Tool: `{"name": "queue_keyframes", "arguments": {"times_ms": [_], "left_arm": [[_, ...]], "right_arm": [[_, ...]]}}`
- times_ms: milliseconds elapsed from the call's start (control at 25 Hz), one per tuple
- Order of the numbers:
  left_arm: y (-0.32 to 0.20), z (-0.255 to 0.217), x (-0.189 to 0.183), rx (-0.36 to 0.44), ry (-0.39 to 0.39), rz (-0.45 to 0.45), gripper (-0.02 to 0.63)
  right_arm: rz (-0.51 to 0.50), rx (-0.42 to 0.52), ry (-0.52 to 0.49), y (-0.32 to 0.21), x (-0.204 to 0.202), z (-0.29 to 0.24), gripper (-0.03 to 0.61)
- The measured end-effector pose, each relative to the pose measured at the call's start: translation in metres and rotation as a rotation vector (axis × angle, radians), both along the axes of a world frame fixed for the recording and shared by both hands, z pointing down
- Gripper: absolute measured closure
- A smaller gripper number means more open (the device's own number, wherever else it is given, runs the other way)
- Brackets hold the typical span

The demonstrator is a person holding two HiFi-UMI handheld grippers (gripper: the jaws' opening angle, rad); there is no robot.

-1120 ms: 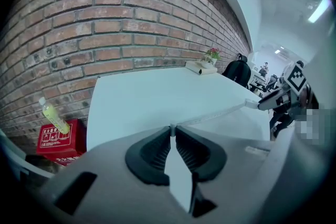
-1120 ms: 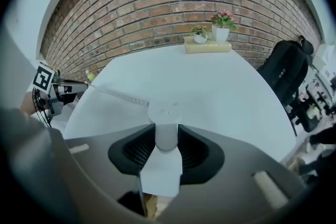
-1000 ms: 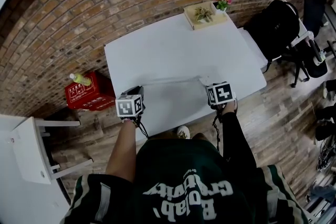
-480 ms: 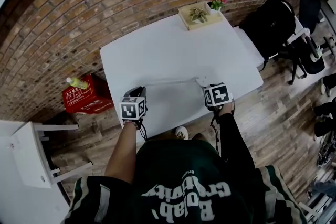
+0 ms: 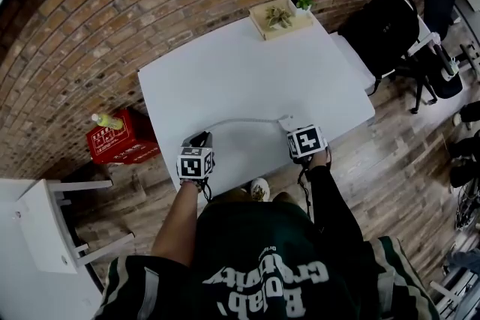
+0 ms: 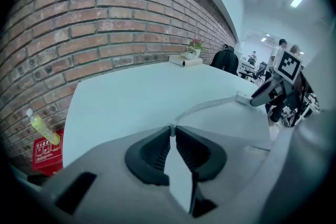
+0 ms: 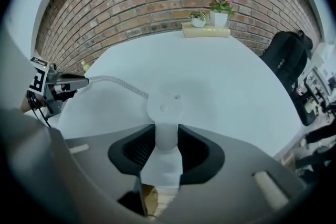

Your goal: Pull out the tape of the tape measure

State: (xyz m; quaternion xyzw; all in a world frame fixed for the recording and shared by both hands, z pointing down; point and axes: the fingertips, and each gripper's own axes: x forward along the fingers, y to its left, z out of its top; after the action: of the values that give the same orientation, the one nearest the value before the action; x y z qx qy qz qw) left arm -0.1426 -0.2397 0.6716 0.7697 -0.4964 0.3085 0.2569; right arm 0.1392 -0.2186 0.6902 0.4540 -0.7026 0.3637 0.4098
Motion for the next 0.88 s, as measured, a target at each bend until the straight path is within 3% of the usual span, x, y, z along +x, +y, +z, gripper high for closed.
{"name": "queue_keyframes", "arguments": {"times_ms": [240, 360, 440, 520, 680, 880], "left_arm": [[0.016, 0.022, 0.005, -0.054, -0.019, 0.019, 0.572], [0.021, 0.022, 0.005, -0.042, -0.02, 0.022, 0.569], [0.019, 0.018, 0.004, -0.02, -0.002, 0.011, 0.51], [0.016, 0.012, 0.001, 0.001, 0.012, -0.004, 0.442], [0.001, -0.016, 0.004, 0.071, 0.028, 0.001, 0.42], [-0.031, -0.078, 0.018, 0.221, 0.045, 0.035, 0.42]], "right_arm": [[-0.005, 0.017, 0.024, 0.005, -0.001, 0.007, 0.43], [-0.011, 0.048, 0.021, 0.006, -0.004, 0.007, 0.424], [-0.016, 0.086, 0.002, 0.005, -0.005, 0.003, 0.334], [-0.011, 0.144, -0.008, 0.001, -0.003, -0.006, 0.318], [0.059, 0.271, -0.098, -0.018, 0.0, -0.036, 0.313], [0.094, 0.456, -0.169, -0.05, -0.002, -0.098, 0.313]]}}
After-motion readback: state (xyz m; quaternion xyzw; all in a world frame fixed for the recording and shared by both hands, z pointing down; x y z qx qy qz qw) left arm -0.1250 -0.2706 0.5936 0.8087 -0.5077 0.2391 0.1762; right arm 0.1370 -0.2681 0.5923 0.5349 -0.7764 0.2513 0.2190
